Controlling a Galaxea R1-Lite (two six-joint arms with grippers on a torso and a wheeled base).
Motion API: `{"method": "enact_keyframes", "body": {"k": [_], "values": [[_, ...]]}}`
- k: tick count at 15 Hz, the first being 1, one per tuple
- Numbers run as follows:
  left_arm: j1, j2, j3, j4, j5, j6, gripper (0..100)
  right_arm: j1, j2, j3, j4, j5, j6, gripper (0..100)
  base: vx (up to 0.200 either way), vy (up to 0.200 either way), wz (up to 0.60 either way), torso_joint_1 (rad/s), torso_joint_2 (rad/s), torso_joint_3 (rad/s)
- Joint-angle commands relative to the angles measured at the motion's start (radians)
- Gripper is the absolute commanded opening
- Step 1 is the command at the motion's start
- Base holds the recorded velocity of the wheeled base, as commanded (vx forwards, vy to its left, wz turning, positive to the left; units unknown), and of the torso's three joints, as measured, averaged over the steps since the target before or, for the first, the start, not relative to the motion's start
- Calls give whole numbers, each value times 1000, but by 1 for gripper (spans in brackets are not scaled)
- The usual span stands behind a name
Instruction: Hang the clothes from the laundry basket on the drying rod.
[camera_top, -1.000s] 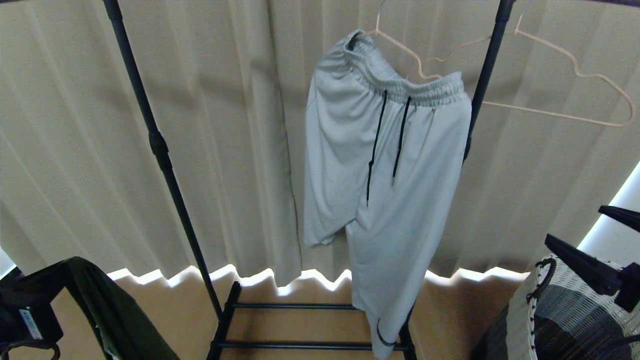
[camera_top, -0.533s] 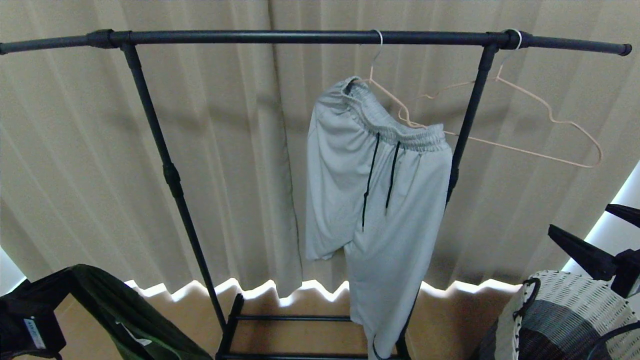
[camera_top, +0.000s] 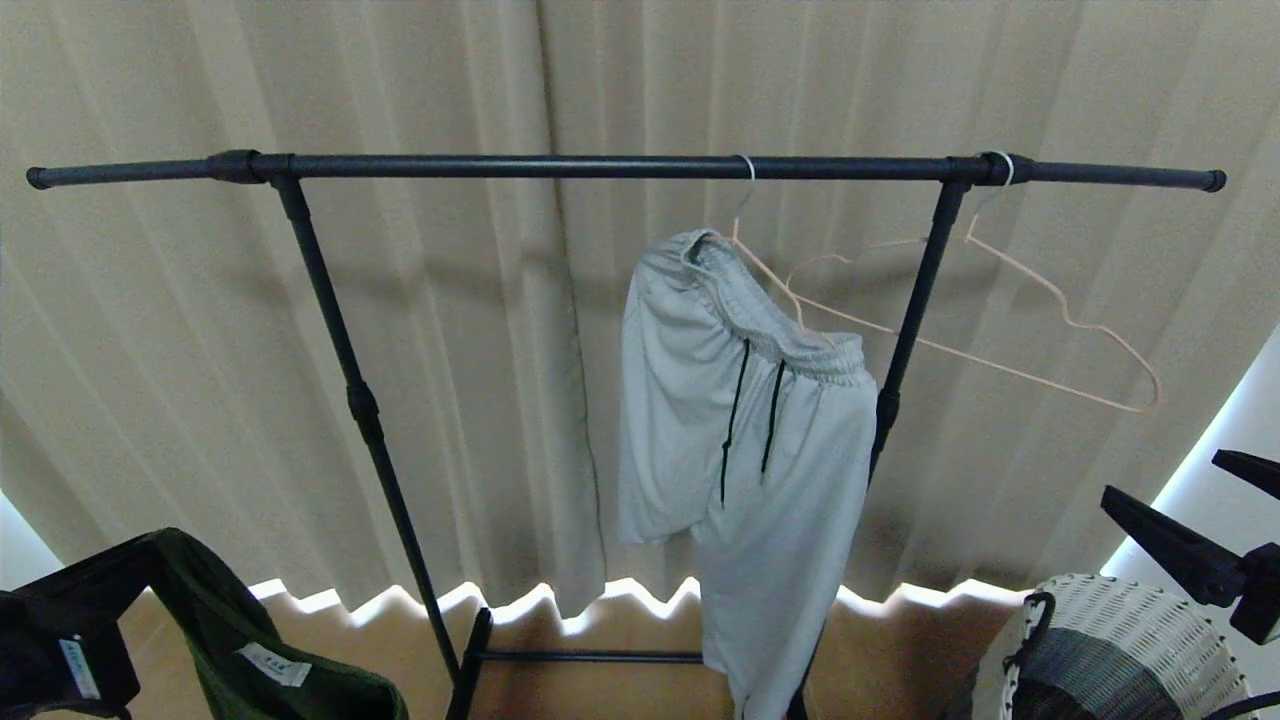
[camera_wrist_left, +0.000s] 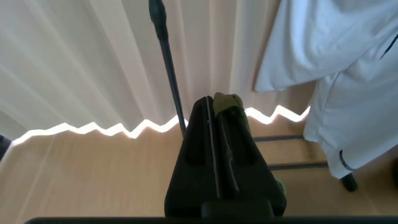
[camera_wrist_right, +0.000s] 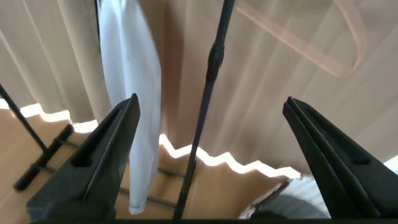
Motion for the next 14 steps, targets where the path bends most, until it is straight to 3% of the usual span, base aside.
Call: {"method": "enact_keyframes", "body": {"k": [1,6,11,14], "values": [[-19,0,-6,-25,1,-4,0,1,-2,0,-2,-1,-2,100,0,0,0,203,-505,-300],[9,2,0,-67,1,-4,0,5,-68,47,-8,-1,-5,100,0,0,0,62,-155,-88],[7,-20,9,-68,1,-1,0,5,-55,7,-3,-1,-6,100,0,0,0,15,-28,-16],[4,-17,6,-68,1,-1,0,5,-61,9,-8,-1,-6,100,0,0,0,175,-403,-235]]}}
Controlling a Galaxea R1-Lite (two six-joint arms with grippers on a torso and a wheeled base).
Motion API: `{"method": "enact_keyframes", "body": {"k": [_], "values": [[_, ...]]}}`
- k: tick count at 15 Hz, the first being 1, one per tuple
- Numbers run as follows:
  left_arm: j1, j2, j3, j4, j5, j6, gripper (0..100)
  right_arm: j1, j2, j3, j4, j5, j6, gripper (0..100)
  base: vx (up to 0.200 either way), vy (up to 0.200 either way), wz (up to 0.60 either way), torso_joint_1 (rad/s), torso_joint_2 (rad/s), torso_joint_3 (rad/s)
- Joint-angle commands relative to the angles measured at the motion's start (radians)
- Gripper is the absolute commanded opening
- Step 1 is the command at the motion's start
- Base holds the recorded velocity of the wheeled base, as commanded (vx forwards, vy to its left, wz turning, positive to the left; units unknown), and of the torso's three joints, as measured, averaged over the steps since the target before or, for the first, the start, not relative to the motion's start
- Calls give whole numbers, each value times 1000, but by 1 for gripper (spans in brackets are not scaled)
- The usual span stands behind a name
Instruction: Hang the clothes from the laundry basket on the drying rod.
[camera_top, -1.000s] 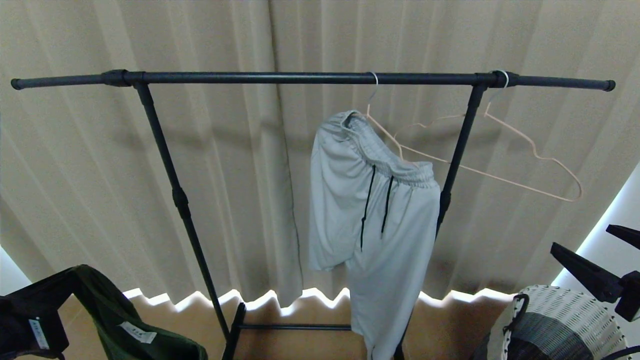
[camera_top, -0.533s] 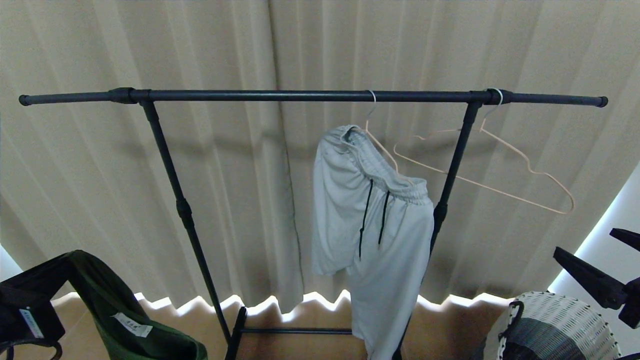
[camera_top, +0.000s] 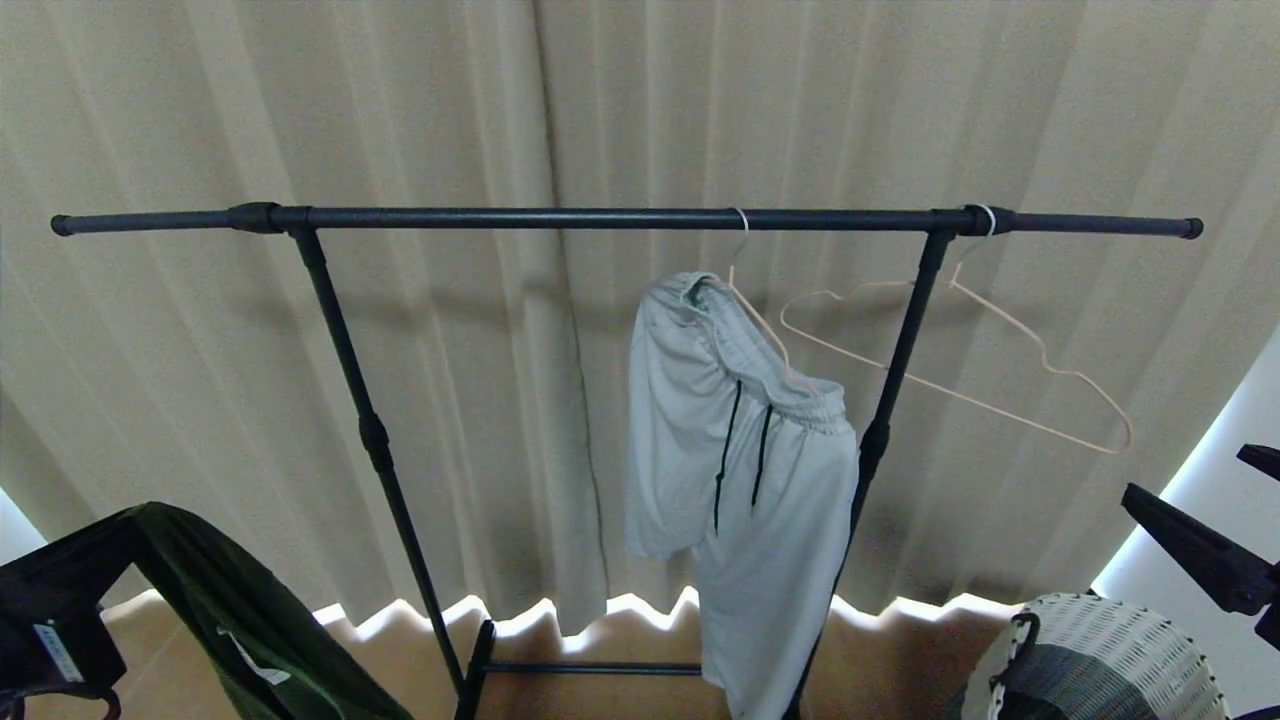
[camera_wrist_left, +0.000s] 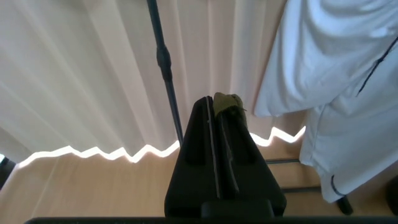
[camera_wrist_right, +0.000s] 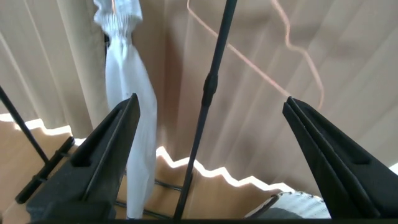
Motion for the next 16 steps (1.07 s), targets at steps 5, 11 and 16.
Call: {"method": "enact_keyframes", "body": {"k": [5,11,16], "values": [[1,-3,-9,-2,0,0,0,-1,70,-44,0,-2,-4,100,0,0,0,91,-197,-112],[-1,-16,8,0,0,20,0,-1,127,-47,2,-2,-4,100,0,-67,0,2,1,0],[-1,-16,14,0,0,22,0,-1,128,-43,3,-2,-4,100,0,-200,0,4,0,1]]}}
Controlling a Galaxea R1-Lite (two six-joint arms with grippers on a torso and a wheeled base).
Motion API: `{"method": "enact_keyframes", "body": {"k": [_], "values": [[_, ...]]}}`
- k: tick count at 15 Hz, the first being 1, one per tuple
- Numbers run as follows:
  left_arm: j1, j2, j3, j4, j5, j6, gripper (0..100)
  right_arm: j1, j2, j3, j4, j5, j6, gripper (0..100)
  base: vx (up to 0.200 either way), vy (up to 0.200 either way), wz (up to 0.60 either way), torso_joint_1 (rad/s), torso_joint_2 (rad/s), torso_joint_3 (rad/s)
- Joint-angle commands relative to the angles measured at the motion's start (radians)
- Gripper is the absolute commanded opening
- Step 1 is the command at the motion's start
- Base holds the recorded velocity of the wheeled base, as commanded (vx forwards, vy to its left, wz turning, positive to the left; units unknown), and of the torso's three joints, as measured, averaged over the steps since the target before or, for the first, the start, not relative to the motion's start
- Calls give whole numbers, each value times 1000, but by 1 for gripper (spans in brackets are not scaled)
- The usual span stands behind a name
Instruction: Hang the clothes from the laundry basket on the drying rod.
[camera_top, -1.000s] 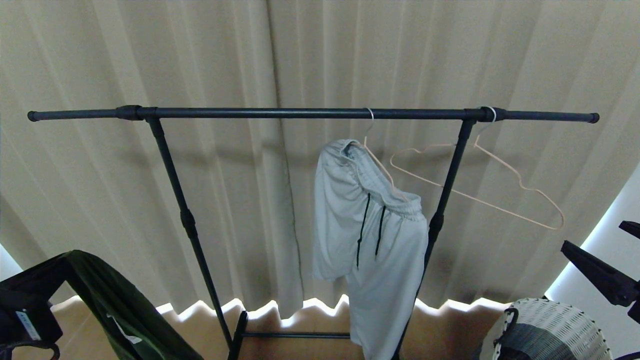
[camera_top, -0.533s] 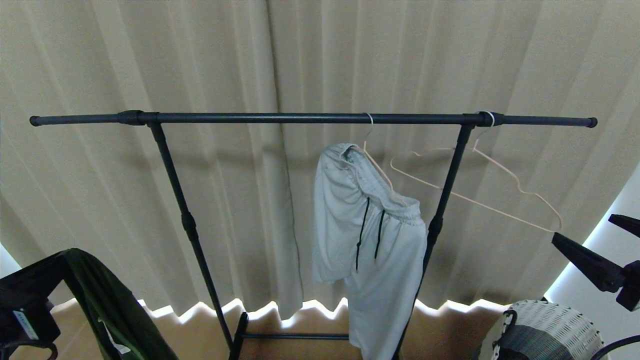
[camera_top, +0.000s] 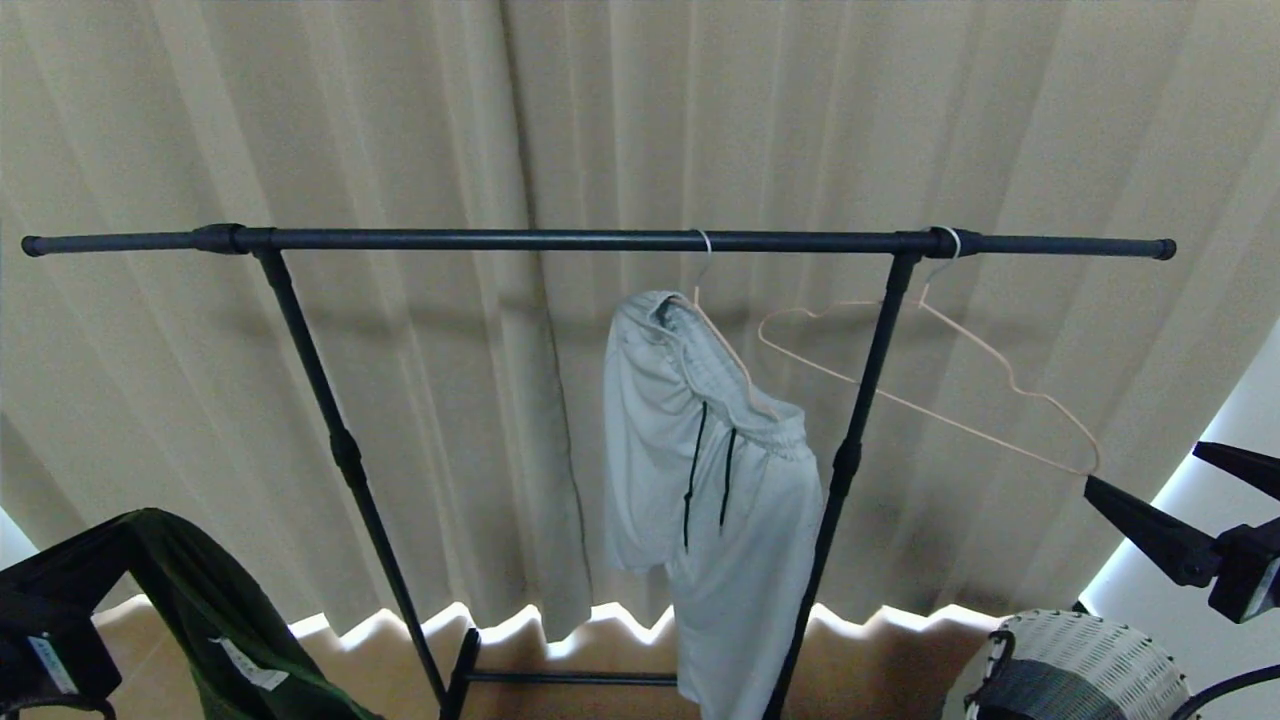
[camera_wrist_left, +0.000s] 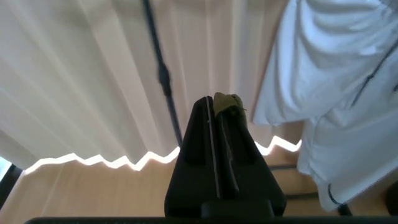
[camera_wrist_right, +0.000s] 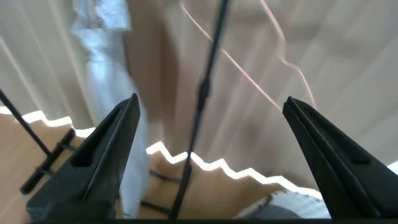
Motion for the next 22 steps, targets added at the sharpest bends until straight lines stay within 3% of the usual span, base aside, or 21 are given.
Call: {"method": "enact_keyframes", "body": {"k": [1,7,16,22], "values": [[-1,0,5,-2,-1,1,0,0,4,1,0,1,0,100,0,-200,0,2,2,2],[0,0,6,0,-1,1,0,0,4,2,1,1,0,100,0,-200,0,-1,2,2],[17,10,14,1,1,2,0,0,4,2,1,1,-1,100,0,0,0,0,0,0],[17,5,17,1,1,4,0,0,4,5,4,1,-14,100,200,0,0,0,1,4]]}}
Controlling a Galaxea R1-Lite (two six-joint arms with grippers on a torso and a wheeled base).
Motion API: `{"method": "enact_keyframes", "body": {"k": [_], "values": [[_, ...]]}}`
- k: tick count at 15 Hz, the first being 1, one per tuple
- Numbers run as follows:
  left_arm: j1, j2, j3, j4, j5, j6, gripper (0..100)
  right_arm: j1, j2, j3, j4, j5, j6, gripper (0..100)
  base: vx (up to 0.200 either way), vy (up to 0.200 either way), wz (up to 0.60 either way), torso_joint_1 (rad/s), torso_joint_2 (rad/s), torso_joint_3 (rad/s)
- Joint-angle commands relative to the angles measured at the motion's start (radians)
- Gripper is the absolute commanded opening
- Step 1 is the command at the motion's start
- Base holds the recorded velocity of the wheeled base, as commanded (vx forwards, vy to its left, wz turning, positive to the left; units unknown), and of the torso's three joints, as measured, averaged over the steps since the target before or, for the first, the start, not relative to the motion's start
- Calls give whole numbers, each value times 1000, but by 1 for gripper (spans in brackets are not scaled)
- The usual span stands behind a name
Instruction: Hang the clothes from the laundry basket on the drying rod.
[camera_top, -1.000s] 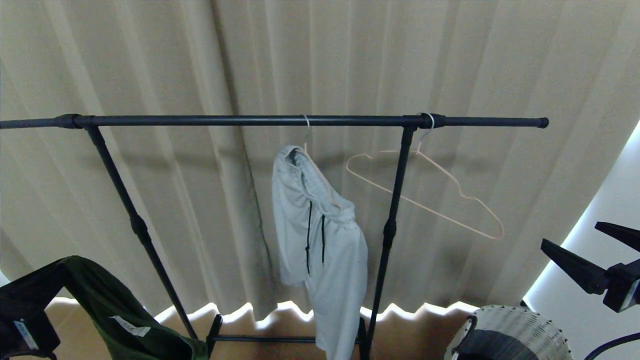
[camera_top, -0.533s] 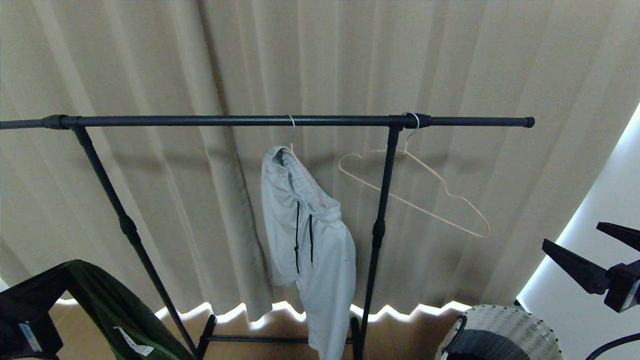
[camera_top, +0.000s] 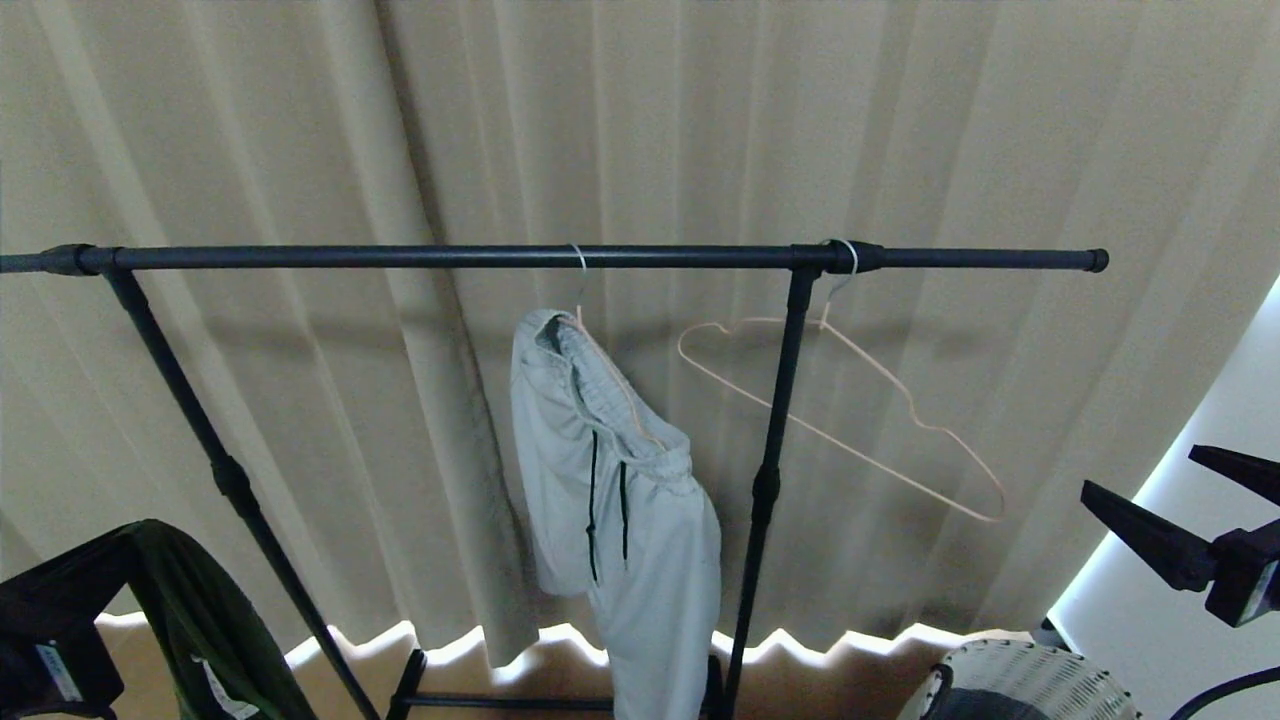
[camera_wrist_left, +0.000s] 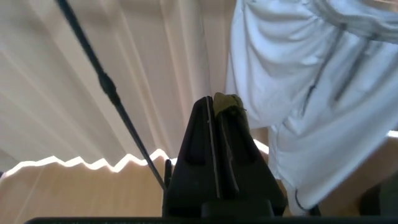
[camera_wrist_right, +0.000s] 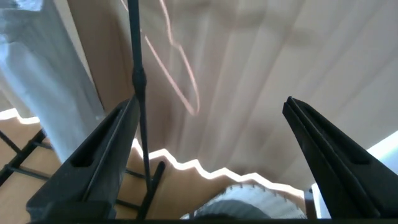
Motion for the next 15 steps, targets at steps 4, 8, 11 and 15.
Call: {"method": "enact_keyframes", "body": {"k": [4,8,11,15], "values": [[0,-1,4,0,0,1,0,0,0,5,0,1,-10,100,200,0,0,5,1,1],[-9,-9,29,-2,0,24,0,2,-6,2,-5,8,-3,100,100,0,0,2,0,4],[-34,-82,63,-2,0,35,0,0,6,-50,9,91,6,100,0,0,0,0,0,0],[-68,-107,49,0,0,87,0,69,39,-418,514,116,7,100,0,0,0,0,0,0]]}}
